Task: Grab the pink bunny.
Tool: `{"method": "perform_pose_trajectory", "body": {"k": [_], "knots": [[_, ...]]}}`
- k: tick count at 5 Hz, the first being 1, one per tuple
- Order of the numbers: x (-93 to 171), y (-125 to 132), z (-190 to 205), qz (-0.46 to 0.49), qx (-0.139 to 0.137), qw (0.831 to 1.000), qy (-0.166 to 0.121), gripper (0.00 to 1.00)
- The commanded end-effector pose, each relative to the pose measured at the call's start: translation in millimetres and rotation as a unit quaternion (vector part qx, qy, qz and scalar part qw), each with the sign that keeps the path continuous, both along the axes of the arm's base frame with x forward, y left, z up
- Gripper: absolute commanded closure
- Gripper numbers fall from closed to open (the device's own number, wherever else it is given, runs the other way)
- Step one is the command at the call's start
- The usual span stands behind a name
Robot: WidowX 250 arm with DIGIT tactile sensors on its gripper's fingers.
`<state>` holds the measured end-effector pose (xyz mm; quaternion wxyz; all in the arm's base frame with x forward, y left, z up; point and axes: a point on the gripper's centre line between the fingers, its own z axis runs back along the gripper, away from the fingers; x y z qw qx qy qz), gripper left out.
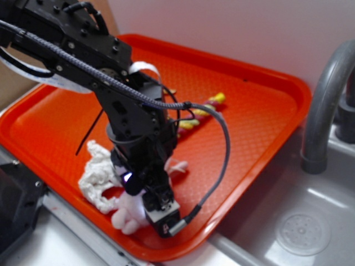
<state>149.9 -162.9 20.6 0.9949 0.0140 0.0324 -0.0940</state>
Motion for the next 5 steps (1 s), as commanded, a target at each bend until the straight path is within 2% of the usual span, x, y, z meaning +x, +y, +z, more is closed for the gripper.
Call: {"method": "perform_pose_trajectory", "body": {"k": [1,2,3,4,5], "knots": [[-8,-1,4,-0.002,-0.01,1.0,-0.012,1.0],[-4,9,37,0.019,-0.037,0.999,-0.027,1.0],[9,37,87,0.059,-0.03,0.996,-0.066,1.0],[19,76,137,0.097,-0.027,0.993,-0.054,1.0],[14,113,186,0.141,-0.041,0.986,-0.084,1.0]]}}
